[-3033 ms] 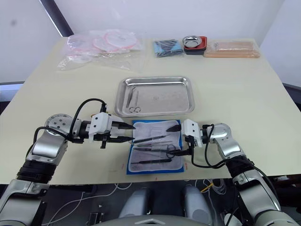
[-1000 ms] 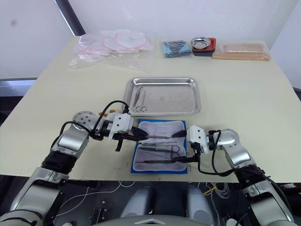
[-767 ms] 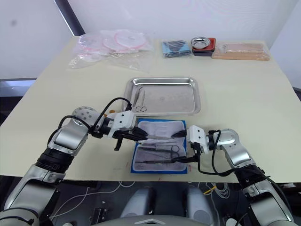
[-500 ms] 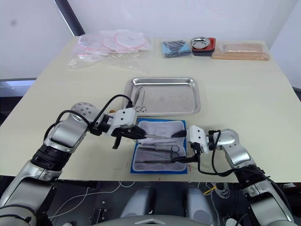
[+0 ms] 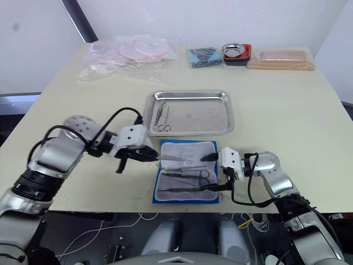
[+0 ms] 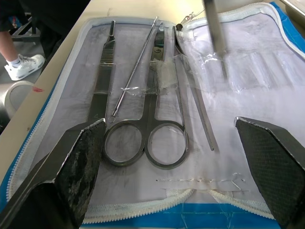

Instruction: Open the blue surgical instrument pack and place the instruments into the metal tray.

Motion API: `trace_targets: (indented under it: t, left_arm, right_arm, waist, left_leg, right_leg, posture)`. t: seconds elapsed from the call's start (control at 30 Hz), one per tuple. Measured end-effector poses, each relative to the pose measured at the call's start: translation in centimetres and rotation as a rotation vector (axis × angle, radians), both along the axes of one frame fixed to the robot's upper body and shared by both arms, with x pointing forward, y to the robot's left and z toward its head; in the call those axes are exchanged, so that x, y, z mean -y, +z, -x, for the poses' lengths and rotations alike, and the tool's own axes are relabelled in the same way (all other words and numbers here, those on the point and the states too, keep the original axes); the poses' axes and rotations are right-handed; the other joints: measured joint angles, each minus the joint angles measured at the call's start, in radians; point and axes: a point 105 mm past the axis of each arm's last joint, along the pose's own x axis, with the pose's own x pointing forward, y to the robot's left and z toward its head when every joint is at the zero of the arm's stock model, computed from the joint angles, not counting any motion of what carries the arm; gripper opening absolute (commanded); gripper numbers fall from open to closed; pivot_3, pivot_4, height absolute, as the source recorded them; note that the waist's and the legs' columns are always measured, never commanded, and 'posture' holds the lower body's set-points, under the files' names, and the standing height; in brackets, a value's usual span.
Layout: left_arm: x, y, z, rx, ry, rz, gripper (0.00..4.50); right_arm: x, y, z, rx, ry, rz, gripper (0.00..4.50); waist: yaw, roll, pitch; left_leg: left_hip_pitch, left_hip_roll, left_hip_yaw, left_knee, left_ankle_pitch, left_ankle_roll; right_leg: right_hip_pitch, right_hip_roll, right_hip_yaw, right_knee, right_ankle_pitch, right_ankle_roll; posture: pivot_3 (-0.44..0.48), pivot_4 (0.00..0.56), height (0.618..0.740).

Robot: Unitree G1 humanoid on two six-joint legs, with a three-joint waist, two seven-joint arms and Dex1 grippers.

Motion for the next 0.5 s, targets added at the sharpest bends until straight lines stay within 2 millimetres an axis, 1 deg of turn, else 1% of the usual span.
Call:
trace_targets:
  t: [0.13,0.27,0.4,0.5]
  left_arm:
    - [-1.3,1.0,0.2,0.012,0.010,-0.014,0.02]
    - [-2.1,1.9,0.4,0.018,0.029,-0.007,0.02]
    - [-2.0,2.9,-0.2,0.033,0.095,0.066,0.02]
    - [-0.8,3.6,-1.1,0.071,0.145,0.152,0.02]
  right_arm:
    - [-0.1,0.0,-0.1,0.000,0.006,-0.003,4.50]
    - [0.0,-0.1,-0.1,0.002,0.010,-0.004,4.50]
    - [0.0,-0.1,-0.1,0.003,0.012,-0.005,4.50]
    - [-0.1,-0.1,-0.1,0.003,0.013,-0.004,4.50]
  waist:
    - [-0.001,0.000,0.000]
    - [-0.001,0.000,0.000]
    - [-0.001,0.000,0.000]
    - [-0.001,0.000,0.000]
  left_leg:
    - [0.000,0.001,0.000,0.000,0.000,0.000]
    - [0.001,0.001,0.001,0.000,0.000,0.000]
    - [0.001,0.001,0.001,0.001,0.000,0.000]
    - [0.001,0.001,0.001,0.001,0.000,0.000]
  right_leg:
    - [0.000,0.001,0.000,0.000,0.000,0.000]
    - [0.000,0.001,0.001,0.000,0.000,0.000]
    - [0.000,0.001,0.001,0.001,0.000,0.000]
    - [0.000,0.001,0.001,0.001,0.000,0.000]
  posture:
    - [0.000,0.150,0.740]
    - [0.000,0.150,0.740]
    - [0.000,0.150,0.740]
    - [0.000,0.150,0.740]
